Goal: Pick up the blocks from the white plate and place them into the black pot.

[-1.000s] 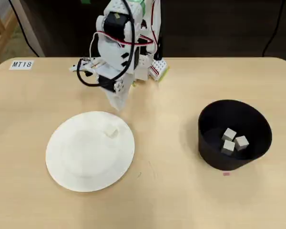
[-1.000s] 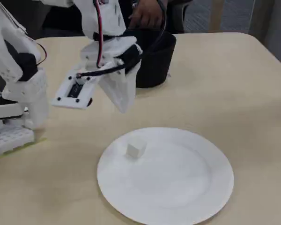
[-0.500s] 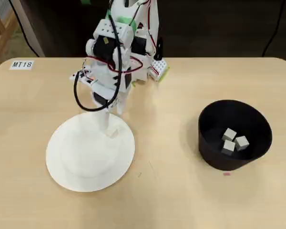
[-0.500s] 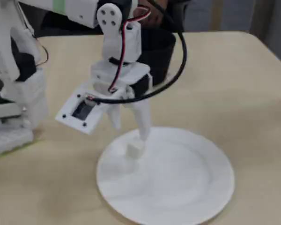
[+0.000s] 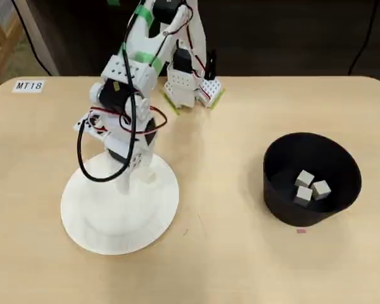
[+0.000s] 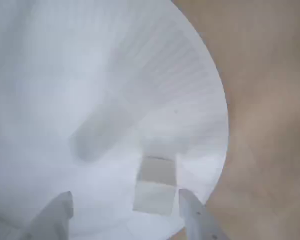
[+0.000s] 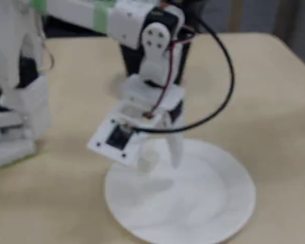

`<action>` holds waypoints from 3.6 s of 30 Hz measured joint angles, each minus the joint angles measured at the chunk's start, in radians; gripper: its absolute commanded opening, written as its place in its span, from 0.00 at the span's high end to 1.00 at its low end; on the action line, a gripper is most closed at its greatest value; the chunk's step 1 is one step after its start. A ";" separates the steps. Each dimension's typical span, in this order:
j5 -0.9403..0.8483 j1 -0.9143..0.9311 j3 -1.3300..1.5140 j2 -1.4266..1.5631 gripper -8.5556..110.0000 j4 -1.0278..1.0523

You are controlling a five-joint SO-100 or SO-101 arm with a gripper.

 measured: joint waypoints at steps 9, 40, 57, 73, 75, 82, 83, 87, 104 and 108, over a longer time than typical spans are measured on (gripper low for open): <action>-0.020 0.000 -0.015 -0.046 0.67 0.032; -0.021 -0.038 -0.209 -0.114 0.95 -0.130; -0.106 -0.526 -0.380 0.356 0.95 -0.213; -0.160 -1.009 0.259 0.635 0.95 -0.755; -0.158 -1.014 0.360 0.638 0.95 -0.827; -0.158 -1.020 0.574 0.638 0.95 -0.988; -0.158 -1.023 0.591 0.638 0.95 -1.000; -0.172 -1.029 0.614 0.640 0.72 -1.012; -0.138 -0.948 0.617 0.762 0.95 -0.963; -0.118 -0.828 0.617 0.885 0.95 -0.859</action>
